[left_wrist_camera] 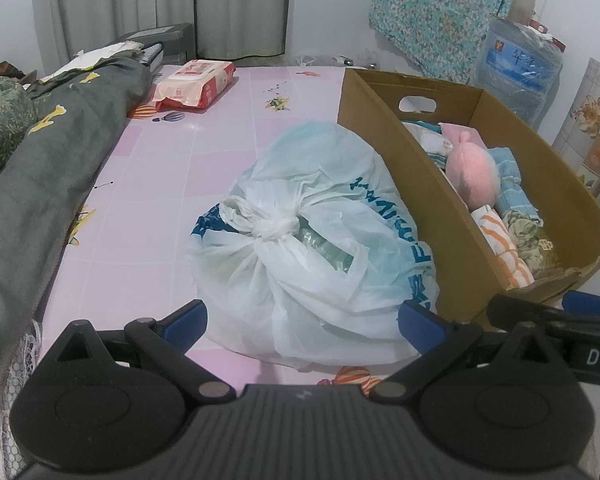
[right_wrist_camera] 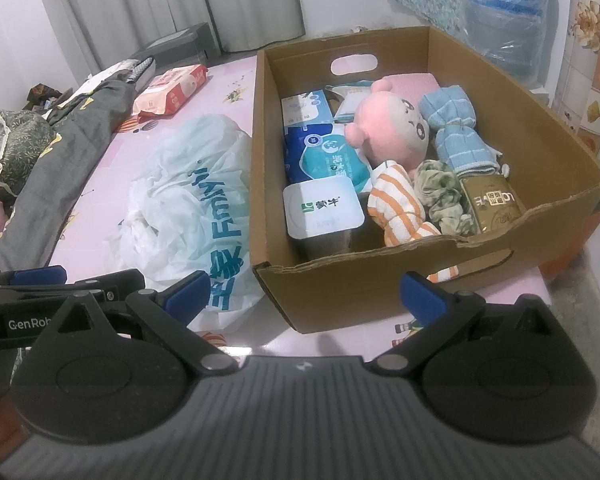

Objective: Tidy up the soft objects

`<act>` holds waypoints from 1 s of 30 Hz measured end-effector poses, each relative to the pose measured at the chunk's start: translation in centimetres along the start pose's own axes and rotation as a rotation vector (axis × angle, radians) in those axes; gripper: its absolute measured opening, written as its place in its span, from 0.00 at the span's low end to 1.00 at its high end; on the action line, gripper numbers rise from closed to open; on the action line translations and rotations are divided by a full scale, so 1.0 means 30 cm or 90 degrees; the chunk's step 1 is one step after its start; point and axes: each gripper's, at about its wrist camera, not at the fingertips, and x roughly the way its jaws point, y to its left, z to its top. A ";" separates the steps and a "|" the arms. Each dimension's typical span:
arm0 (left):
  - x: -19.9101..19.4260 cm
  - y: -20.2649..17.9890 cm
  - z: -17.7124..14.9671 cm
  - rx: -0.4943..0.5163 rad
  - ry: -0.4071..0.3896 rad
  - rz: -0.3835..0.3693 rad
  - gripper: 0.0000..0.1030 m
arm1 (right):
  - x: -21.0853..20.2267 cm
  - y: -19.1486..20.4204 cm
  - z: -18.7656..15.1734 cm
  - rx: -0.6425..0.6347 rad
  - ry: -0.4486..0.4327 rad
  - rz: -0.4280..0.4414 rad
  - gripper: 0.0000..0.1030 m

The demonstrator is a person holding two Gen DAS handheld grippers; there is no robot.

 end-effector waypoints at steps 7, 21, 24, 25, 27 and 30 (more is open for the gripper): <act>0.001 0.001 -0.002 0.000 0.001 0.000 0.99 | 0.000 0.001 0.000 0.001 0.000 0.001 0.99; -0.005 -0.001 0.005 -0.007 0.000 -0.001 0.99 | 0.002 -0.002 0.017 -0.010 -0.003 0.006 0.99; -0.009 -0.002 0.007 -0.008 -0.004 0.001 1.00 | -0.003 -0.002 0.022 -0.013 -0.006 0.004 0.99; -0.010 -0.001 0.008 -0.009 -0.004 0.002 1.00 | -0.005 -0.005 0.026 -0.013 -0.007 0.005 0.99; -0.011 0.002 0.009 -0.011 -0.004 0.001 1.00 | -0.012 -0.008 0.029 -0.011 -0.011 0.005 0.99; -0.013 0.006 0.011 -0.014 -0.005 0.001 1.00 | -0.018 -0.013 0.036 -0.010 -0.013 0.004 0.99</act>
